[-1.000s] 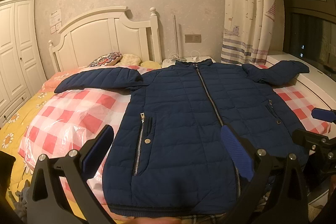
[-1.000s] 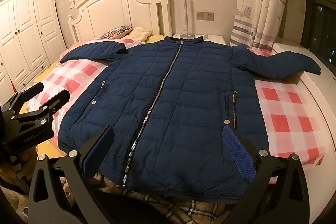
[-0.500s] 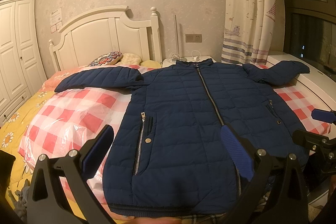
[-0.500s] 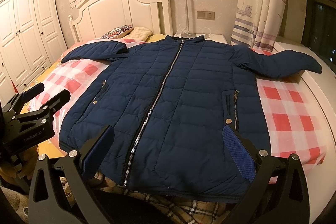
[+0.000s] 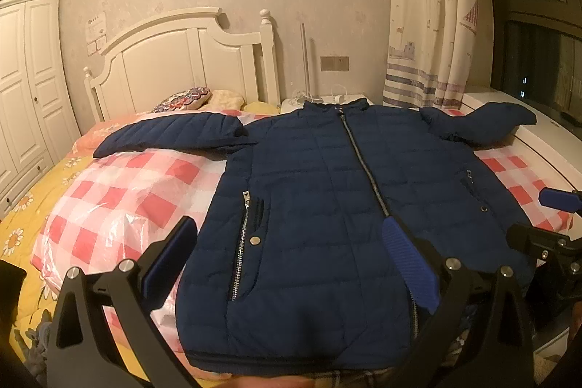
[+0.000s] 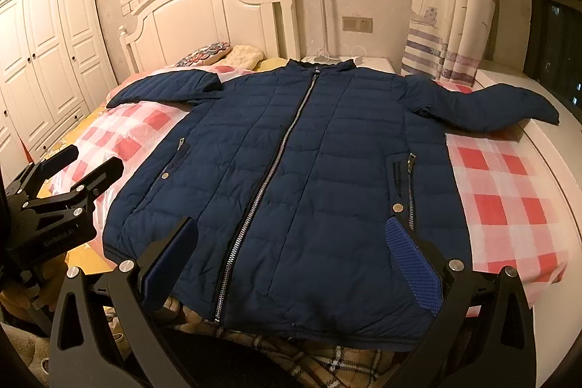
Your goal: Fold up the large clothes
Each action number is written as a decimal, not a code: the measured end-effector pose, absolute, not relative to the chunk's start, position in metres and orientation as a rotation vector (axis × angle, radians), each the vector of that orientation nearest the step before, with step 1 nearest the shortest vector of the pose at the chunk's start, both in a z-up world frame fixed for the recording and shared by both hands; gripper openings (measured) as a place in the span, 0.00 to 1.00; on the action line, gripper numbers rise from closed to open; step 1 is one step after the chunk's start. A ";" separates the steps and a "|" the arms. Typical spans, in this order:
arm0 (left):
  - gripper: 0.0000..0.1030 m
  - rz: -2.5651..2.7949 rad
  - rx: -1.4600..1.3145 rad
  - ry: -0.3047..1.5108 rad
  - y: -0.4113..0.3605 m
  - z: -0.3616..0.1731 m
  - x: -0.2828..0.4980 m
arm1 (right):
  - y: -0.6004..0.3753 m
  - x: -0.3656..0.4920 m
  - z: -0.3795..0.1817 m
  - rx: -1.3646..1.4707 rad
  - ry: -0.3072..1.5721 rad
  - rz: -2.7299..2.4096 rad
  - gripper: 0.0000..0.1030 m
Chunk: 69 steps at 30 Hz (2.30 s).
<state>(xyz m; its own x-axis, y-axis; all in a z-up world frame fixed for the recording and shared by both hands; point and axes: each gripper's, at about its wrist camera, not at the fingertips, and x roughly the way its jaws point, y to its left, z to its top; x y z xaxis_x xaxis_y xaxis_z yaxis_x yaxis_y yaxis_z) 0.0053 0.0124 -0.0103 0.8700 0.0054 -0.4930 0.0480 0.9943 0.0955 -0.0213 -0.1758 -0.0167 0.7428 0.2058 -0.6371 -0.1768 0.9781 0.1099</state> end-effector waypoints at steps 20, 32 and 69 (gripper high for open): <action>0.98 -0.134 0.196 0.819 -0.021 -0.064 0.143 | -0.249 0.065 -0.059 0.123 0.768 0.056 0.96; 0.98 0.010 0.163 1.083 -0.017 -0.116 0.321 | -0.482 0.218 -0.104 0.673 0.788 -0.346 0.96; 0.98 -0.106 0.039 0.925 0.003 -0.130 0.309 | -0.255 0.249 -0.057 0.274 0.795 0.276 0.81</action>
<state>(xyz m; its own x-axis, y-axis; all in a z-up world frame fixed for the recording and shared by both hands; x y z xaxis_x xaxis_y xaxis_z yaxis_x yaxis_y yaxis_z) 0.3088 0.0029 -0.1296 0.5968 -0.0748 -0.7989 0.1086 0.9940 -0.0119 0.2489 -0.2548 -0.0570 0.6688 0.3431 -0.6595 -0.1389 0.9292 0.3425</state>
